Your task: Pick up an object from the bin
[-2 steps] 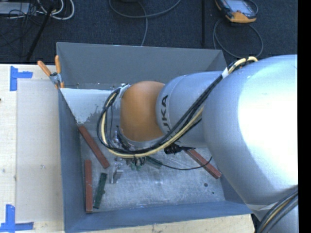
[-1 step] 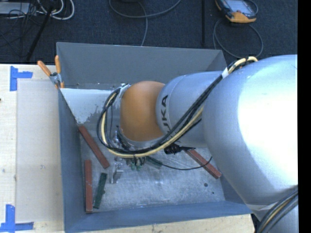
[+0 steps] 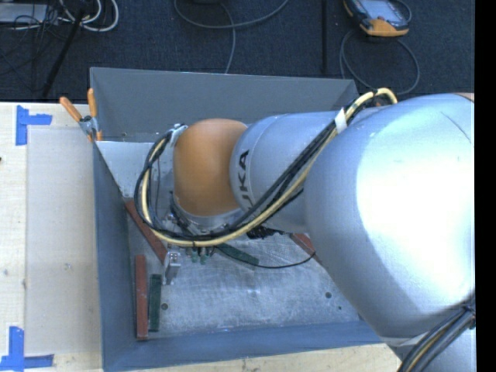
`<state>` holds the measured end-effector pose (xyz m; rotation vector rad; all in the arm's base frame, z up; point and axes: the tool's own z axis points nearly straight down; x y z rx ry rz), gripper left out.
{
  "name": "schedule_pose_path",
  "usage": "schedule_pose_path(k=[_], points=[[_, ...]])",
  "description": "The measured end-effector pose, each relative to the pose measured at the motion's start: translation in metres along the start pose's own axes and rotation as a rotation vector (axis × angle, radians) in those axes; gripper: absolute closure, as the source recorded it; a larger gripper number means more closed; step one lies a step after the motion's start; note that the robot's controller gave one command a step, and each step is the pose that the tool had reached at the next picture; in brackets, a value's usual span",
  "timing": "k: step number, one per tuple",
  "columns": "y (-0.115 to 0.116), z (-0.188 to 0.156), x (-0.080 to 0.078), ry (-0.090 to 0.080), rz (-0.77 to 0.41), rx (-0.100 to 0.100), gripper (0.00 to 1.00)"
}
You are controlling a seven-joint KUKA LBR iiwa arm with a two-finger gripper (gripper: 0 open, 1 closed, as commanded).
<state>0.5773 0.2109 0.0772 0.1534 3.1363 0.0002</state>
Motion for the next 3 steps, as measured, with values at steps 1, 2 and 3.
schedule_pose_path(k=[1, 2, 3], points=[[0.019, 0.002, -0.026, -0.011, -0.172, 0.001, 1.0], [0.019, 0.002, -0.026, -0.011, -0.171, 0.001, 1.0], [0.018, -0.148, -0.042, -0.003, -0.201, -0.001, 1.0]])
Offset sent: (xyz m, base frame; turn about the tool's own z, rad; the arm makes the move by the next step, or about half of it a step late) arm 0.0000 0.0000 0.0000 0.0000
